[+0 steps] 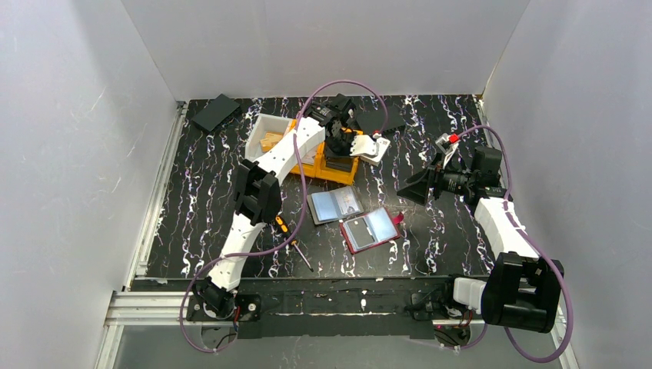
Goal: Take the credit cards out of the card holder
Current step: Place the credit card in the storage box.
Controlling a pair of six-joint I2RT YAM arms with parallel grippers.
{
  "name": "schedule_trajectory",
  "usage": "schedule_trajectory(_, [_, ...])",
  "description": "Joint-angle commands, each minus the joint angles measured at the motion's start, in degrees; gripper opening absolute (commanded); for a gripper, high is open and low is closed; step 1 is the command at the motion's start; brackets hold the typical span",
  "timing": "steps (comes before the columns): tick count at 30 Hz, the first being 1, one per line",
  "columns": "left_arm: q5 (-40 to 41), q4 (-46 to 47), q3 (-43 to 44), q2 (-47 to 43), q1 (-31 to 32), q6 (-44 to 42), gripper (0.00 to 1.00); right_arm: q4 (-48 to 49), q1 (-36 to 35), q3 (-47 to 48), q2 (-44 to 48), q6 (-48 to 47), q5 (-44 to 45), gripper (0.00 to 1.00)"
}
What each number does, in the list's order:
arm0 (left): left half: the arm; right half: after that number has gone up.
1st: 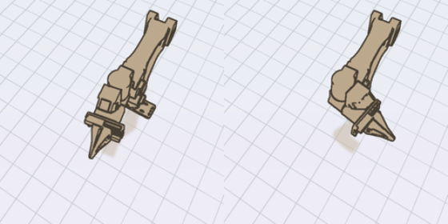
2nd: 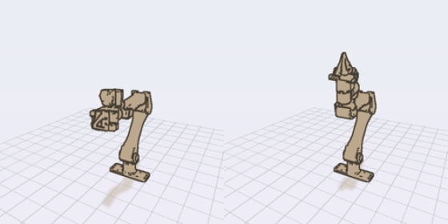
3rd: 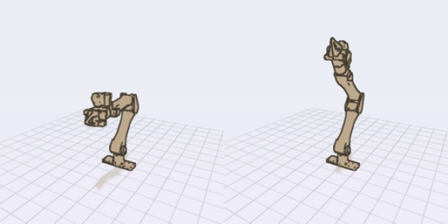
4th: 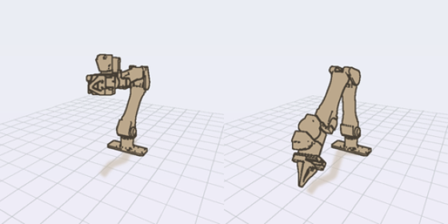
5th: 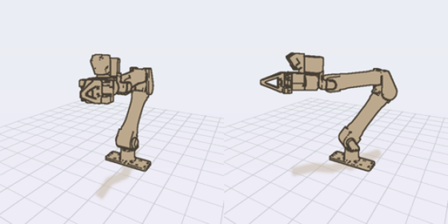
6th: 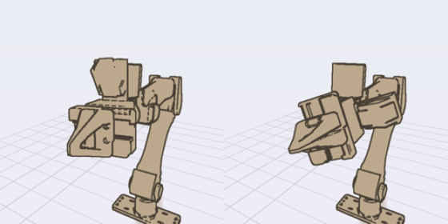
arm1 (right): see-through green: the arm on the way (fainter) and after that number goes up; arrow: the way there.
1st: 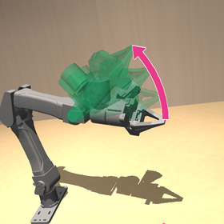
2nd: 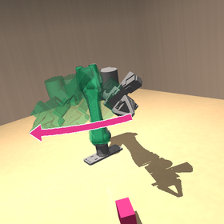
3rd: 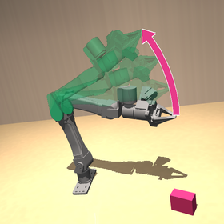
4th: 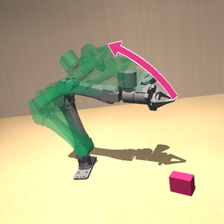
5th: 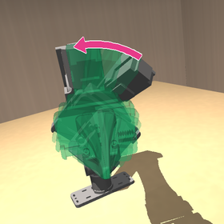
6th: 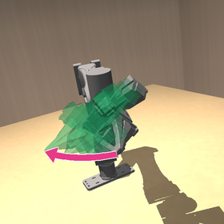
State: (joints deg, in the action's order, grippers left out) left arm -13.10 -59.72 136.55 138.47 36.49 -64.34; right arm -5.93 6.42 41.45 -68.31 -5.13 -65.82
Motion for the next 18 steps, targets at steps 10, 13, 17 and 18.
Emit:
schedule_trajectory(10, [-2.93,0.65,-1.67,1.06,-0.80,0.06,0.00,2.33,0.85,-0.49,-0.42,1.27,-2.40,0.98])
schedule_trajectory(13, [-3.26,0.97,-1.90,1.47,-0.96,0.17,0.00,2.42,1.01,-0.57,-0.42,1.30,-2.57,0.98])
schedule_trajectory(17, [-3.57,1.27,-1.90,2.01,-1.14,0.18,0.00,2.55,1.02,-0.58,-0.42,1.43,-2.81,0.98])
schedule_trajectory(18, [-3.59,1.31,-1.90,2.18,-1.16,0.22,0.00,2.59,1.04,-0.58,-0.48,1.48,-2.82,0.98])
